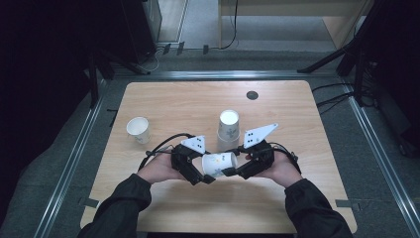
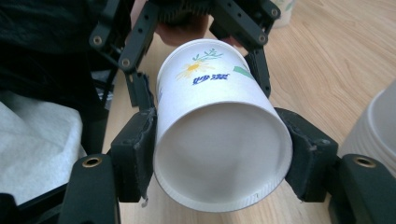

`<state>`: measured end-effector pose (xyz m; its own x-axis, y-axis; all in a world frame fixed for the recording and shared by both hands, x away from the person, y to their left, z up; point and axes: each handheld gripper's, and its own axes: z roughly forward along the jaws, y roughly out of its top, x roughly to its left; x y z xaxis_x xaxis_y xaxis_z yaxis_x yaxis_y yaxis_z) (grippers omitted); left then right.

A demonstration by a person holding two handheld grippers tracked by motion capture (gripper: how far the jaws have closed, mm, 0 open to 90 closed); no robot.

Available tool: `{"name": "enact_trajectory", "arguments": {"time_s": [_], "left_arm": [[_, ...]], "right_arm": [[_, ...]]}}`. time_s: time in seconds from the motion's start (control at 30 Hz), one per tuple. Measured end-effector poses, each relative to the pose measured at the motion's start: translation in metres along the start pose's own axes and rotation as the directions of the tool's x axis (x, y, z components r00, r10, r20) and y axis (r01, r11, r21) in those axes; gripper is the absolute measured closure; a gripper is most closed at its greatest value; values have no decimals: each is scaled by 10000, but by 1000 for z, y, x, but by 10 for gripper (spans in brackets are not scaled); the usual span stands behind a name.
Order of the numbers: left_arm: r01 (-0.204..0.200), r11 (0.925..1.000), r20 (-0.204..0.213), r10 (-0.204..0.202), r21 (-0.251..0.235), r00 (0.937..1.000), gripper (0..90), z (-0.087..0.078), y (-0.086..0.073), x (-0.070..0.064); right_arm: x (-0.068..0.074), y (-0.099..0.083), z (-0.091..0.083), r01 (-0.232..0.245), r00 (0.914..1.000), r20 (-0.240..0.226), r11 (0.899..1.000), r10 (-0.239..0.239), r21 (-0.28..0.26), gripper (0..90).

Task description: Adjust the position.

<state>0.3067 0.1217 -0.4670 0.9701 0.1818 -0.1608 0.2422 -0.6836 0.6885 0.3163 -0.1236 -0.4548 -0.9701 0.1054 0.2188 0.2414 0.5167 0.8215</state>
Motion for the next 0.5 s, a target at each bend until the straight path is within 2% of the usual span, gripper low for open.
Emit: {"name": "enact_trajectory", "arguments": {"time_s": [0.07, 0.2, 0.27, 0.5], "left_arm": [[52, 9998, 141, -49, -175, 9999, 151, 1, 0, -1], [67, 9997, 80, -65, -254, 9999, 167, 1, -1, -1], [30, 9996, 20, -30, -276, 10000, 209, 0, -2, -1], [-81, 9995, -77, 79, -311, 9999, 243, -2, -3, -2]], "right_arm": [[0, 1, 1, -59, 10000, -39, 10000, 59, 11, 349], [0, 2, 2, -94, 9998, -174, 9999, 93, -63, 349], [0, 2, 2, -156, 9995, -271, 9999, 155, -64, 350], [-1, 2, 3, -127, 9996, -255, 9999, 124, -86, 352]]}}
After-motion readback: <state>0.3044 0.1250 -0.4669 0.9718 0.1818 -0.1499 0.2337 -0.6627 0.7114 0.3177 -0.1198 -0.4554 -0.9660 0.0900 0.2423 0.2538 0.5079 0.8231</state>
